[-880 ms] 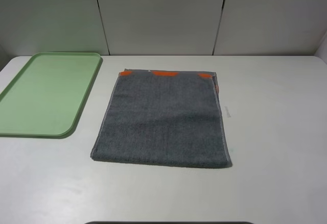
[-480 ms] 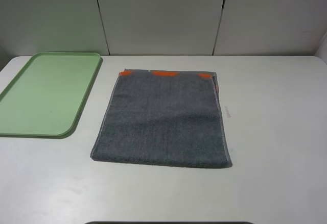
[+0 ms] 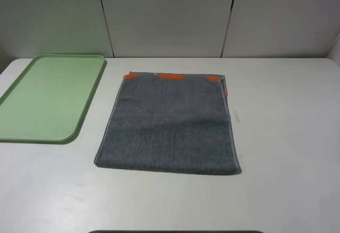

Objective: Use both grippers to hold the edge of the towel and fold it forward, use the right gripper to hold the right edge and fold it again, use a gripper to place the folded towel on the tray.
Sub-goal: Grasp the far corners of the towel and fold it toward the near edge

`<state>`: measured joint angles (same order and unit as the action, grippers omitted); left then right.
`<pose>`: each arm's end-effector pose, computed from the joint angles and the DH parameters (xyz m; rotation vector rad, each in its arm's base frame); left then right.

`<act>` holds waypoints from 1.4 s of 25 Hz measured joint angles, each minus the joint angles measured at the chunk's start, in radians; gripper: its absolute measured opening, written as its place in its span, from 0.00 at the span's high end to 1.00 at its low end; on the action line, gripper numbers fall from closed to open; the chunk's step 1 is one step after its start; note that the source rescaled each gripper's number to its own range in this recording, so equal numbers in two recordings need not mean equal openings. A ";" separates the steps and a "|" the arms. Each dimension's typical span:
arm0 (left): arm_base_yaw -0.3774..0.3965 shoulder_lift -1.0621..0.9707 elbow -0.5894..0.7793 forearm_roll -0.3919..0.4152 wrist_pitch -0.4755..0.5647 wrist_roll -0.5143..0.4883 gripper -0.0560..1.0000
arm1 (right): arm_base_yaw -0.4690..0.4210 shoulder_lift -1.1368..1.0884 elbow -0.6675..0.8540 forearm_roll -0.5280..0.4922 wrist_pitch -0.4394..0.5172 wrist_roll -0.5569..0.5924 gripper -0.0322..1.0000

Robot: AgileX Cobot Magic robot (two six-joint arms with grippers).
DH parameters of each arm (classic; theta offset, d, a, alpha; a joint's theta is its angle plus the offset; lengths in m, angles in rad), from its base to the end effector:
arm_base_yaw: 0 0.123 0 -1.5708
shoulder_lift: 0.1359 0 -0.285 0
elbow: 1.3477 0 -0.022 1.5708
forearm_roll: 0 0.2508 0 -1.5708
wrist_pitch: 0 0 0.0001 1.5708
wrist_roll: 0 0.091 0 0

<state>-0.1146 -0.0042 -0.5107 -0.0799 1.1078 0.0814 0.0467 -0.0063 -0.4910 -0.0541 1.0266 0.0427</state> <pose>-0.0096 -0.0054 0.2766 0.2098 2.0653 -0.1164 -0.0032 -0.0044 0.2776 -0.0027 2.0118 -0.0074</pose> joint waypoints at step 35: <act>0.000 0.000 0.000 -0.007 -0.060 0.000 0.01 | 0.000 0.000 0.000 0.000 0.000 0.000 0.00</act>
<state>-0.1146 -0.0042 -0.5107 -0.0869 1.0479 0.0814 0.0467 -0.0063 -0.4910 -0.0541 1.0266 0.0427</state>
